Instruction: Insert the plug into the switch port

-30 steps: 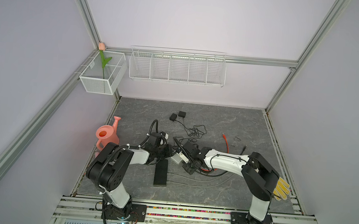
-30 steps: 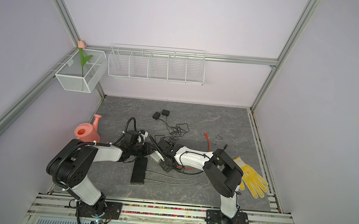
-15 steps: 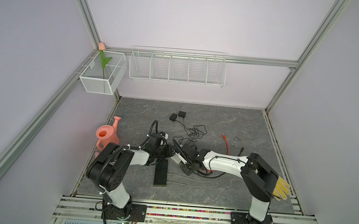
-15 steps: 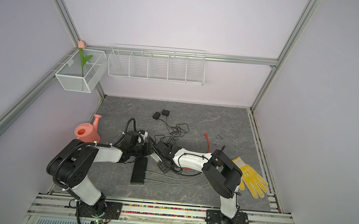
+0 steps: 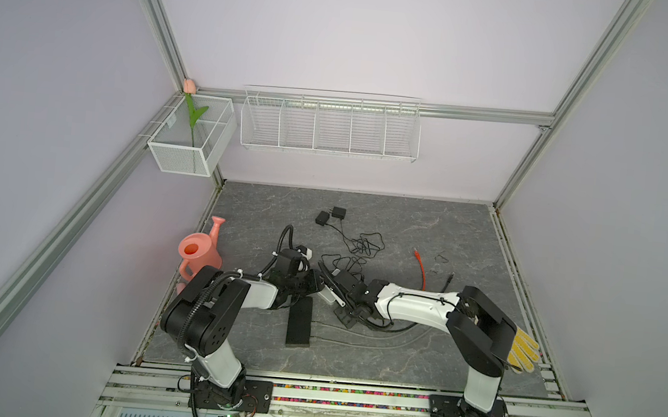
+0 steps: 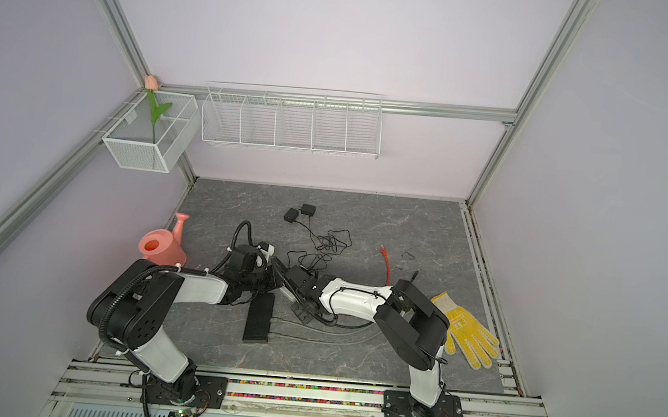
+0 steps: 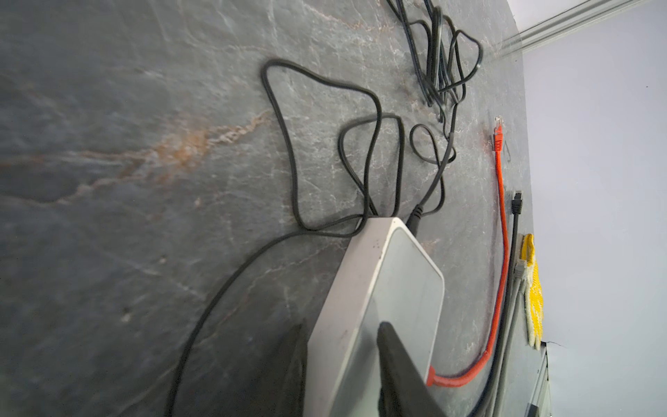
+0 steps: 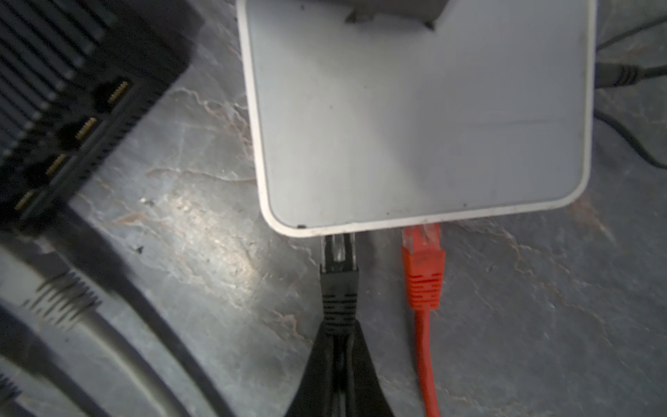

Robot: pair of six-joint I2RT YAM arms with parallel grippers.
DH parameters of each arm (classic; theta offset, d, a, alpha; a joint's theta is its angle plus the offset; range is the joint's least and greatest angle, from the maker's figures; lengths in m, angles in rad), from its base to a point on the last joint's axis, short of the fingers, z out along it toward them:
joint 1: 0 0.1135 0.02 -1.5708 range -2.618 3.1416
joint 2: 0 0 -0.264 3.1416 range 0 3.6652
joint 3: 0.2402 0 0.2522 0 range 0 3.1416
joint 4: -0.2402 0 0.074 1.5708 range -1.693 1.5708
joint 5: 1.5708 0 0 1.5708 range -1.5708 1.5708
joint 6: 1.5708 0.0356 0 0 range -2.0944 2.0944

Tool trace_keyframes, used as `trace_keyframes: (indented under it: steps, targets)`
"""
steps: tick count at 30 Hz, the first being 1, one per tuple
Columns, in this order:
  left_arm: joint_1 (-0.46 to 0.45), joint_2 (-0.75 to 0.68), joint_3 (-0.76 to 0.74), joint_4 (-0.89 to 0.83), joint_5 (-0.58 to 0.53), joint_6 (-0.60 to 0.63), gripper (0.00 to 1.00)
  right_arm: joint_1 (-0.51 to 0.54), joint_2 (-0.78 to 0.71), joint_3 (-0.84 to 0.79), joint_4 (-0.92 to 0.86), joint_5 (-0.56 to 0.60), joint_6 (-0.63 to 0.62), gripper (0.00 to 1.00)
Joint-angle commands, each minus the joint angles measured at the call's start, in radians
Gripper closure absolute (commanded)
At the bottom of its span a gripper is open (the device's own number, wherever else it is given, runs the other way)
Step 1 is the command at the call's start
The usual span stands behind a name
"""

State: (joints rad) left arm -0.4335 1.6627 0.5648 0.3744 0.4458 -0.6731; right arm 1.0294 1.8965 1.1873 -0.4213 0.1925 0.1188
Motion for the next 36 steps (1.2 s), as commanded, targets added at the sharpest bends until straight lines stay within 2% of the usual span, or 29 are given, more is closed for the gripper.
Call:
trace_keyframes:
  steps: [1,17,33,36]
  targets:
    - [-0.062,0.029,-0.028,-0.033,0.101,-0.025,0.67,0.014,0.023,0.040,0.255,-0.069,-0.067,0.93]
    - [-0.108,0.042,-0.095,0.068,0.099,-0.073,0.69,-0.029,0.033,0.071,0.456,-0.129,-0.062,0.93]
    - [-0.167,0.081,-0.119,0.169,0.091,-0.130,0.71,-0.079,0.086,0.109,0.636,-0.215,0.024,0.93]
    - [-0.171,0.094,-0.121,0.187,0.094,-0.138,0.71,-0.084,0.096,0.133,0.627,-0.221,0.027,0.93]
